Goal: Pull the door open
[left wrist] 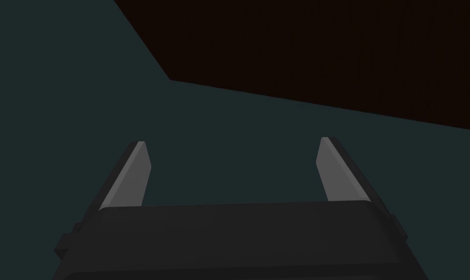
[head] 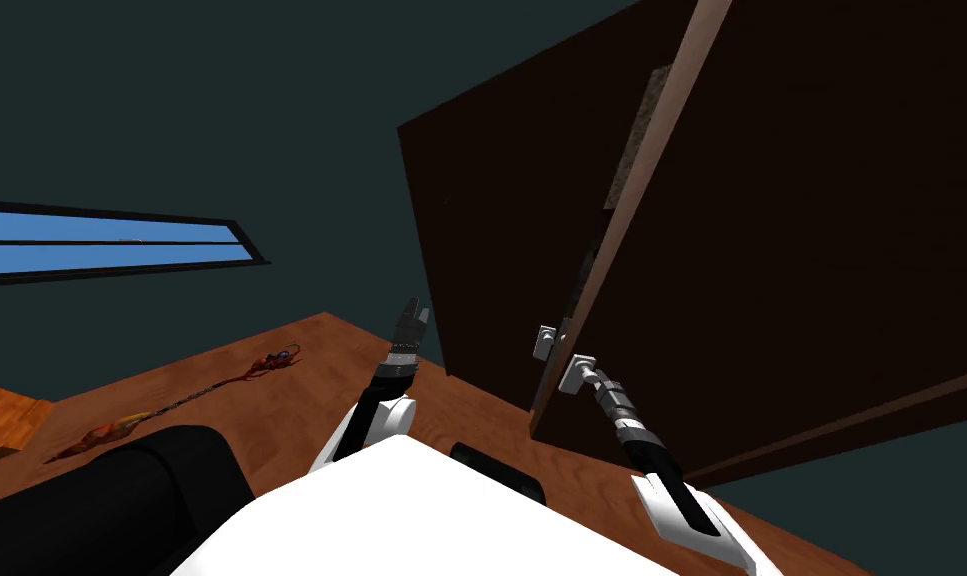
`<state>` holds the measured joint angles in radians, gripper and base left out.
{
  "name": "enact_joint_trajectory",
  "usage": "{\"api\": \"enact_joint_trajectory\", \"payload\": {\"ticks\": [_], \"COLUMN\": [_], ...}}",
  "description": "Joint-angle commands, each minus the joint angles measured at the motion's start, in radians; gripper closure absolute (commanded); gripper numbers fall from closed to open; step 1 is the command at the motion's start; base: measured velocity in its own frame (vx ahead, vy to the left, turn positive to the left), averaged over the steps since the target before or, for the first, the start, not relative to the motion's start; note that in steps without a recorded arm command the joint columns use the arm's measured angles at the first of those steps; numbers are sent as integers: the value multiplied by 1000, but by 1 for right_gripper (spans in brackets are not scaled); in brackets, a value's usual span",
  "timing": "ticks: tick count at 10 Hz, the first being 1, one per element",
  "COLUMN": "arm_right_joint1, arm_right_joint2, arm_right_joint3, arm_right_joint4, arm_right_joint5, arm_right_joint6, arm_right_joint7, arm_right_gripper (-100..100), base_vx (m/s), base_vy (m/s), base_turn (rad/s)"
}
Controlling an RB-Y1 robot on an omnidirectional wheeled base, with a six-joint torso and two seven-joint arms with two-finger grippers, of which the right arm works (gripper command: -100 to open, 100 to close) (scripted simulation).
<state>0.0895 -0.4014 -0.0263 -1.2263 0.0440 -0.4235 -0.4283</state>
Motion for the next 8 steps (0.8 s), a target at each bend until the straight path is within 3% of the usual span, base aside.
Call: {"api": "enact_joint_trajectory", "payload": {"ticks": [1,3,4,8], "arm_right_joint1": [24,42,49,88], "arm_right_joint2": [-19,-44,-49,-67], "arm_right_joint3": [10,35,33,67], "arm_right_joint4": [-7,-25,-39,-84], "arm_right_joint5": [2,6,6,15], "arm_right_joint6": [-11,-32,-30,-56], "arm_right_joint7": [-19,-46,-48,-78], "arm_right_gripper": [100,100,-100,-100], "base_vx": [-187,-203,-210,-187], "base_vy": [-70,-91,-81,9], "base_turn": [76,129,23,-11]}}
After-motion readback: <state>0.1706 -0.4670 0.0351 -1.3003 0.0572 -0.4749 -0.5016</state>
